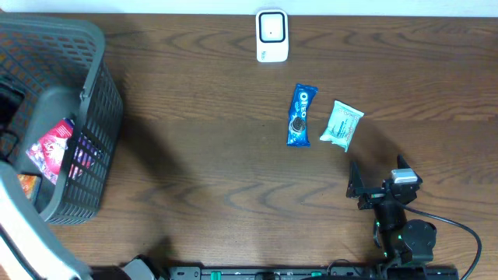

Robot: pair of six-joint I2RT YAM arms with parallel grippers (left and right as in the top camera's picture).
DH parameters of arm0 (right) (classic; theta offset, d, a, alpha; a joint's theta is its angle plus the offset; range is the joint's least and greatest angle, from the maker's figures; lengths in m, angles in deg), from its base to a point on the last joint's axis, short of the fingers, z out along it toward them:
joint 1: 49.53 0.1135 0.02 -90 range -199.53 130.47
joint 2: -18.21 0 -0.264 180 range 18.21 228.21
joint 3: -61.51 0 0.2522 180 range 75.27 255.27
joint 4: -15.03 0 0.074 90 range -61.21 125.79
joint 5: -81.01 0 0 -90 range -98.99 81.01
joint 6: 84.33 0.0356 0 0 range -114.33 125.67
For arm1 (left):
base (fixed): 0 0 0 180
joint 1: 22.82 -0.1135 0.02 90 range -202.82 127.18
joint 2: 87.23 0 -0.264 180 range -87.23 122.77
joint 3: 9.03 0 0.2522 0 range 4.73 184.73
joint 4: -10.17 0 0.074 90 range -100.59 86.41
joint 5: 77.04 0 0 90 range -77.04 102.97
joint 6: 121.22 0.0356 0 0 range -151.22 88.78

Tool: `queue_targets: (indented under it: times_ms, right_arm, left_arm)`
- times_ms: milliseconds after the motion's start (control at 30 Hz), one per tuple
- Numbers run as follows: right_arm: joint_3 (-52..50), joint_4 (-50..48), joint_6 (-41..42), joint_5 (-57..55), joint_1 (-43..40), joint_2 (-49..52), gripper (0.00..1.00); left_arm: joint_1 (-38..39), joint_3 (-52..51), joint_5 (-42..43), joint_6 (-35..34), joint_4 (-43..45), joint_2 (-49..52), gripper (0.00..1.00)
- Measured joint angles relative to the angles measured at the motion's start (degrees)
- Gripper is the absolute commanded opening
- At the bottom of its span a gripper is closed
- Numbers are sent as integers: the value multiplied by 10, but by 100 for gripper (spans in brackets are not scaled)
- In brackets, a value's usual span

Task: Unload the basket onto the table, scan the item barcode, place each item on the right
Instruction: 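Reach the left gripper into the basket and grasp the red snack bag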

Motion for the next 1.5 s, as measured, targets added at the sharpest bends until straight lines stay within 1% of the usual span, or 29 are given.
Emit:
queue_targets:
  times_ms: [167,300,367,433,667,733,800,1033,1067,1133,1167,1200,1233,1267,1500]
  right_arm:
    - [0,0,0,0,0,0,99]
    - [0,0,0,-1,0,0,99]
    - [0,0,0,-1,0,0,99]
    - [0,0,0,-1,0,0,99]
    - [0,0,0,-1,0,0,99]
    - [0,0,0,-1,0,0,99]
    - [0,0,0,-1,0,0,99]
    - [0,0,0,-1,0,0,99]
    - [0,0,0,-1,0,0,99]
    - [0,0,0,-1,0,0,99]
    - [0,0,0,-1,0,0,99]
    - [0,0,0,-1,0,0,99]
    - [0,0,0,-1,0,0,99]
    - [0,0,0,-1,0,0,99]
    - [0,0,0,-1,0,0,99]
  left_arm:
    - [19,0,-7,31,-32,84,70]
    - [45,0,-71,42,-59,140,71]
    - [56,0,-107,42,-68,163,74]
    - [67,0,-133,42,-73,187,74]
    - [103,0,-200,40,-77,262,75]
    - [114,0,-223,40,-77,279,80]
    - [124,0,-242,40,-77,296,81]
    - [143,0,-299,40,-82,356,80]
    - [143,0,-305,40,-84,363,76]
    - [143,0,-315,35,-88,367,57]
    - [143,0,-322,36,-92,367,37]
    - [143,0,-327,36,-94,368,23]
    - [143,0,-333,38,-95,369,13]
    - [143,0,-337,38,-96,369,8]
    - [144,0,-347,36,-111,362,7]
